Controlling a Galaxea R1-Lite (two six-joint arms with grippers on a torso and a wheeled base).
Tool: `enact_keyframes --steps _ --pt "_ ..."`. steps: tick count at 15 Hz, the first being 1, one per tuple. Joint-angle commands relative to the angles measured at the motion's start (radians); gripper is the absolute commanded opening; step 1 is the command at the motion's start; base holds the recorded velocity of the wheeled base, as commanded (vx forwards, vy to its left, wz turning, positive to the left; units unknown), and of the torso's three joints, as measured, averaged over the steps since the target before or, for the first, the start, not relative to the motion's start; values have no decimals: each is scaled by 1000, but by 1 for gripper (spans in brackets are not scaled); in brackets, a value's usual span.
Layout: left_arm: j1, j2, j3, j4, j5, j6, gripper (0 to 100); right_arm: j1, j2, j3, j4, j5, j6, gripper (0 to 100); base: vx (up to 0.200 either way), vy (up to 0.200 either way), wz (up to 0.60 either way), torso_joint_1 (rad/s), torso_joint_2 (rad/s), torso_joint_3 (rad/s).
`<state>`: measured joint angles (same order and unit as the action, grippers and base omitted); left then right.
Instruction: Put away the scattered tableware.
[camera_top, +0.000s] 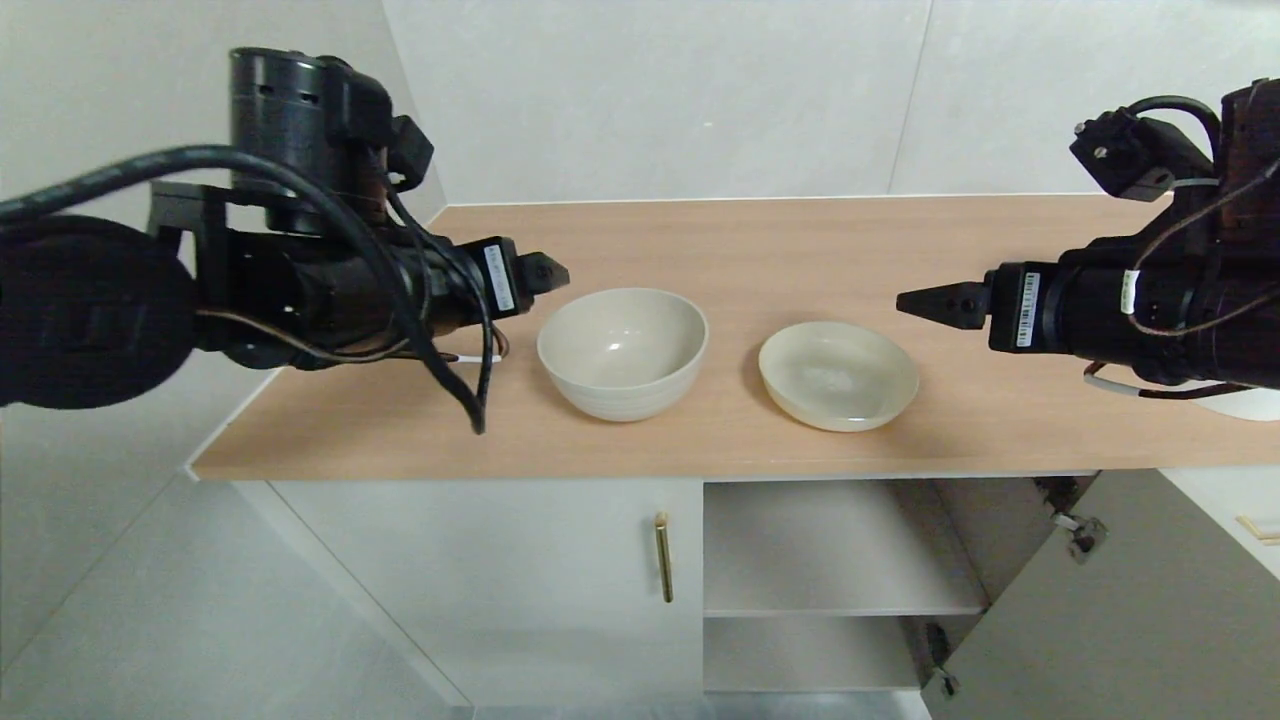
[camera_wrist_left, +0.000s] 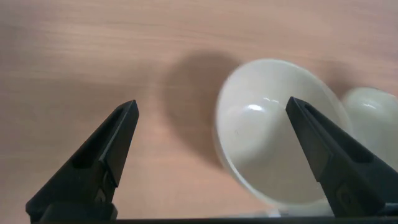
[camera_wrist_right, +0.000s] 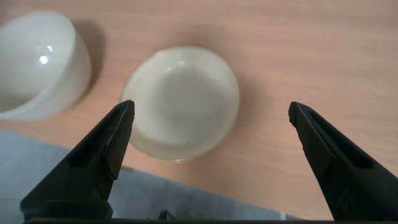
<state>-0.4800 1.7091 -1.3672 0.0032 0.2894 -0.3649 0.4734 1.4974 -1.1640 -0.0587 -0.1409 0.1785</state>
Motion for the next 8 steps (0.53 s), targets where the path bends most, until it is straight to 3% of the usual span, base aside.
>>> enact_keyframes --steps 1,8 --pt "-9 83 2 -25 24 4 100 1 3 6 -3 0 -1 100 0 0 0 0 0 0" --pt "-12 106 11 -23 22 4 100 1 6 6 -3 0 -1 100 0 0 0 0 0 0"
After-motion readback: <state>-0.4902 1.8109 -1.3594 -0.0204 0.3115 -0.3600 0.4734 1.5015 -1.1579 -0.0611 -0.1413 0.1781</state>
